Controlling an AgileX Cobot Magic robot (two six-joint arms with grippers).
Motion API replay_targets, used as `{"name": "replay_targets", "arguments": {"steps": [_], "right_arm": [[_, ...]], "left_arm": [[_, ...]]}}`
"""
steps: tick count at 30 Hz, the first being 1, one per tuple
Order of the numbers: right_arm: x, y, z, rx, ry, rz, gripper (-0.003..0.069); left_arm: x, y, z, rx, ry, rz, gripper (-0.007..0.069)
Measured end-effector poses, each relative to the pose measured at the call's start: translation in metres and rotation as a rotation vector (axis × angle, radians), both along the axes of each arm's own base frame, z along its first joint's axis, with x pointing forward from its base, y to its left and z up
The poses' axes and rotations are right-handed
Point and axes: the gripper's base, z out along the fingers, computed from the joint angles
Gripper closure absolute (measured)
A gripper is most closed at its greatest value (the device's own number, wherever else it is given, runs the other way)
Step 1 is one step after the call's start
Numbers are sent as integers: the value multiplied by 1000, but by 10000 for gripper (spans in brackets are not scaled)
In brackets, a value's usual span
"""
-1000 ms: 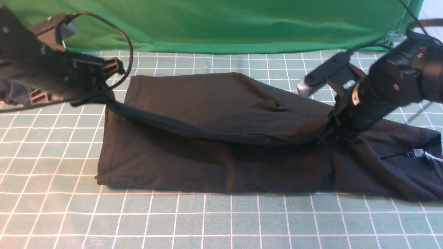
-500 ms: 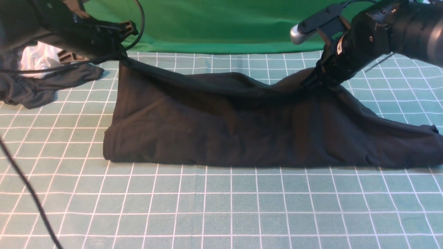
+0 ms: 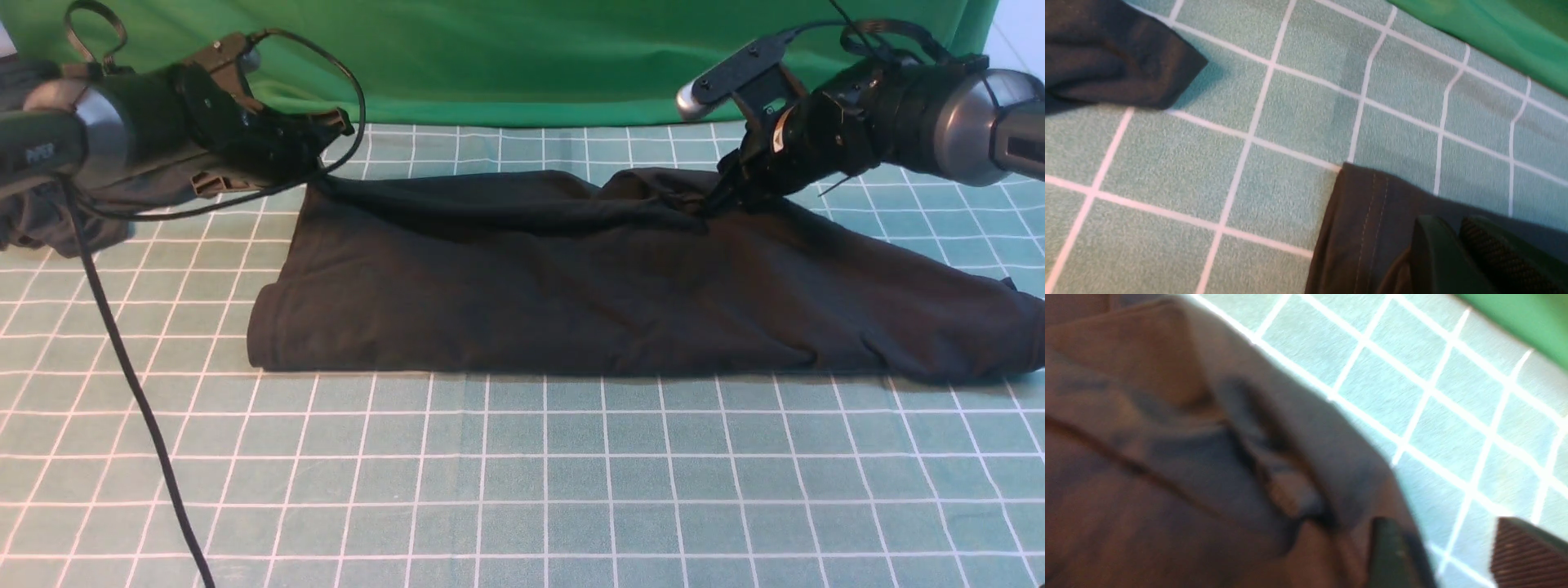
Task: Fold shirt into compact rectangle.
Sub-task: 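Fold the black garment in half by bringing its near edge over to the far edge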
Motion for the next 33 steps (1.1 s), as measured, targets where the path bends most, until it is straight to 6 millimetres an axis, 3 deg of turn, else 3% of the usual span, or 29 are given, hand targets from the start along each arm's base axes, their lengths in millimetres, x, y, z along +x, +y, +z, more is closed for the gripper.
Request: {"name": "replay_targets", "arguments": {"steps": [3,5,8,12,18,22,25,28,33], "right_arm": [[3,-1,15,-19,0,-12,251],[3,-2,32,-24,13,-33,263],[0,-1,70,34,54,-62,423],[-13,11,82,153,216,-1,608],[-23,31,58,248,411,79,643],[-16,44,17,249,484,83,647],[-1,49,-12,268,417,60,647],[18,49,-25,308,262,30,645],[43,38,-18,367,13,-19,613]], "left_arm": [[3,2,8,-3,-35,13,536],[6,6,21,-5,-57,17,486],[11,18,60,-23,-75,16,376],[7,21,101,-40,-19,-36,287],[-7,14,100,-64,167,-128,281],[-12,12,96,-70,240,-164,349],[-12,11,95,-64,239,-175,410],[-12,11,95,-64,243,-179,453],[-14,11,94,-66,267,-190,474]]}}
